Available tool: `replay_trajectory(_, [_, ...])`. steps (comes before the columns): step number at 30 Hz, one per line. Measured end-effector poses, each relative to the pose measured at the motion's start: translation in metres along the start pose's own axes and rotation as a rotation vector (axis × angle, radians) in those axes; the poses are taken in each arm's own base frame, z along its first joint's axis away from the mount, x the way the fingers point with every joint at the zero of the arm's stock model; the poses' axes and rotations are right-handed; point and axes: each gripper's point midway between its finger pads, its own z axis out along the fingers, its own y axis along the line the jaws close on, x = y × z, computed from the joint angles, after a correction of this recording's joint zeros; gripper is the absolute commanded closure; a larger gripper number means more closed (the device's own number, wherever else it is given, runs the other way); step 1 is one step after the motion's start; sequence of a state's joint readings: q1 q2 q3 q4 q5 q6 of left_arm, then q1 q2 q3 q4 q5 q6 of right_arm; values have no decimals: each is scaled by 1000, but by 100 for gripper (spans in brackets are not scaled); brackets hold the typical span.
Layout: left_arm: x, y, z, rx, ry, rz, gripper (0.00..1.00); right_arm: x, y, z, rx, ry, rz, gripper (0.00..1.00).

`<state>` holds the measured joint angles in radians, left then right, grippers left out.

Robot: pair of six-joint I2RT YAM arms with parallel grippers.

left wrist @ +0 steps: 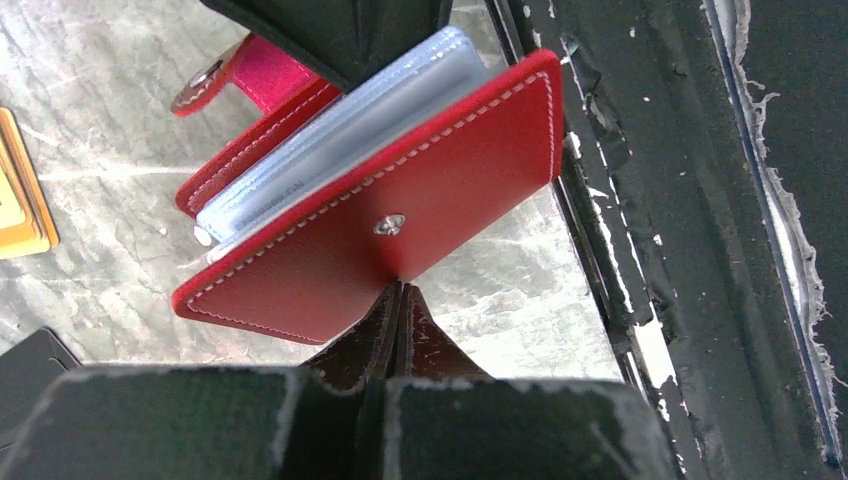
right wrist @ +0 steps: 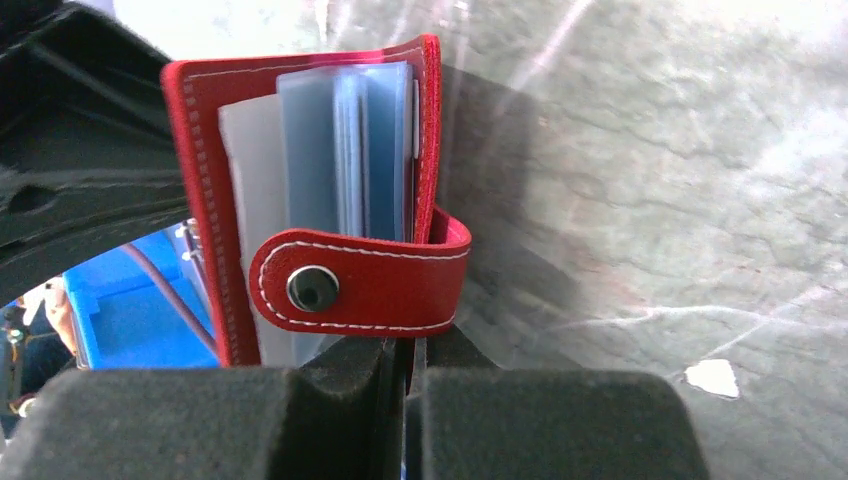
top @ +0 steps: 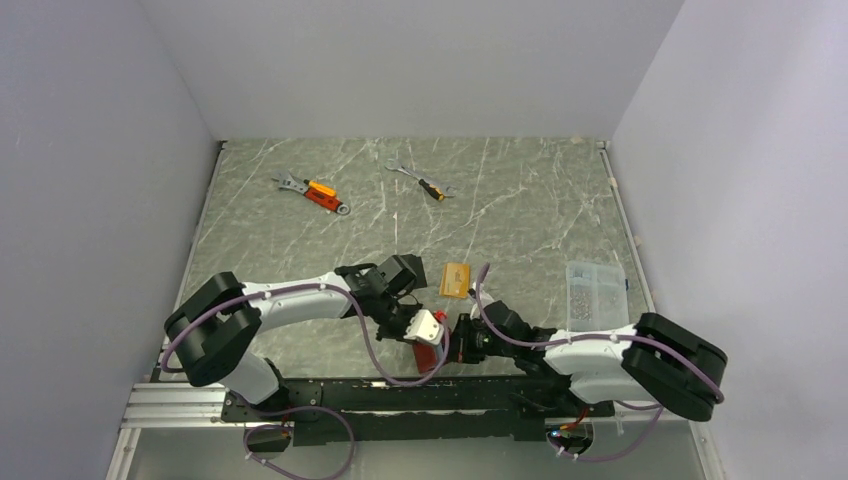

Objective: Put the credit cards into the card holder
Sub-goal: Close the card holder at the center of the board.

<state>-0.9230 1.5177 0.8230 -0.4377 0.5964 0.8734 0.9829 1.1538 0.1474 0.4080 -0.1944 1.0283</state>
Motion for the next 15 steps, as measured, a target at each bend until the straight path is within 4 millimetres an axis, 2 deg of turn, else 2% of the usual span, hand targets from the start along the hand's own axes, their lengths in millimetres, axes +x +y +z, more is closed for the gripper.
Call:
replay_trajectory(3, [-1, -1, 3, -4, 23, 22, 100, 7, -9, 4, 3, 10, 38, 86])
replay_trajectory(5, [-3, 0, 4, -9, 32, 34, 100, 7, -7, 6, -12, 13, 52, 69])
replay_trajectory(8, [-6, 3, 4, -15, 42, 44, 100, 5, 1, 8, -45, 8, 71, 54])
replay_trajectory(12, [-11, 6, 2, -17, 49, 50, 100, -2, 5, -1, -43, -35, 64, 46])
replay_trajectory(15, [-18, 5, 3, -11, 45, 66, 100, -12, 4, -14, -27, -107, 57, 45])
